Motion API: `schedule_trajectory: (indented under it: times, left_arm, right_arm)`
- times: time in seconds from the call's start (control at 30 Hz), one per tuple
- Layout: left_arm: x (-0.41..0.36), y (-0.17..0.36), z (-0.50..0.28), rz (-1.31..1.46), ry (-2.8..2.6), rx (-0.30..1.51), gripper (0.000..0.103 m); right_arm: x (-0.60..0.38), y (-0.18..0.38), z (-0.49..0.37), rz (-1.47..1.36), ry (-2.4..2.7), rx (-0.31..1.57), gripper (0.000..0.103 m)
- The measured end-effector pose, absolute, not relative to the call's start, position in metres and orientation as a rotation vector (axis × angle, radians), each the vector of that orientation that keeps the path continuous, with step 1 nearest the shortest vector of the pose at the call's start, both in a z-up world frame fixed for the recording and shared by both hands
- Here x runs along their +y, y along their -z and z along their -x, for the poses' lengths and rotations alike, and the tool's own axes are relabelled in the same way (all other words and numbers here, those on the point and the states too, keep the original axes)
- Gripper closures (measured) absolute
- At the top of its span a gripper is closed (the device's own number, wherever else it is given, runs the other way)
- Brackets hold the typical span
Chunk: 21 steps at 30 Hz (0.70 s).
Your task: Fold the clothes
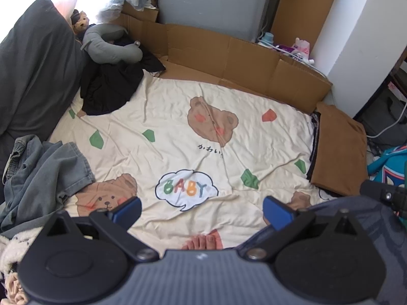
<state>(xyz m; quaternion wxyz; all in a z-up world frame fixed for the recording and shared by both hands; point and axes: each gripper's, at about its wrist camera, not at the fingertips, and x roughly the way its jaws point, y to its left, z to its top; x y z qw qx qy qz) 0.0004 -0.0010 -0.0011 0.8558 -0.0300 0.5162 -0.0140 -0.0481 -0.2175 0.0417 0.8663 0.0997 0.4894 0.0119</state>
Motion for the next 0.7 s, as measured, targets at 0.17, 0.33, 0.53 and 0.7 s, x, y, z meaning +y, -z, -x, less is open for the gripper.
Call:
schedule_trajectory:
  times: [0.17,0.33,0.53,0.7]
  left_arm:
    - [-0.0014,0.0027,-0.0051,0.071,0.032,1.093,0.0]
    - [-0.0052,0.0011,-0.0023,0.075,0.034,1.094,0.0]
    - [-0.0006,0.0017,-0.0021,0.083,0.037,1.097,0.0]
    - [0.0017,0.0028,-0.0029,0.081,0.037,1.093,0.0]
  right_arm:
    - [-0.2194,-0.042,0.0473,-0.209,-0.027,1.024,0.001]
    - [-0.2172,-0.0412,0.0475,-0.204,-0.023,1.021,0.001]
    - [-0.2157,-0.0412,0.0477,-0.208,-0.025,1.022,0.001]
    - [-0.2152,-0.0407,0.0474,-0.21,-0.026,1.023,0.001]
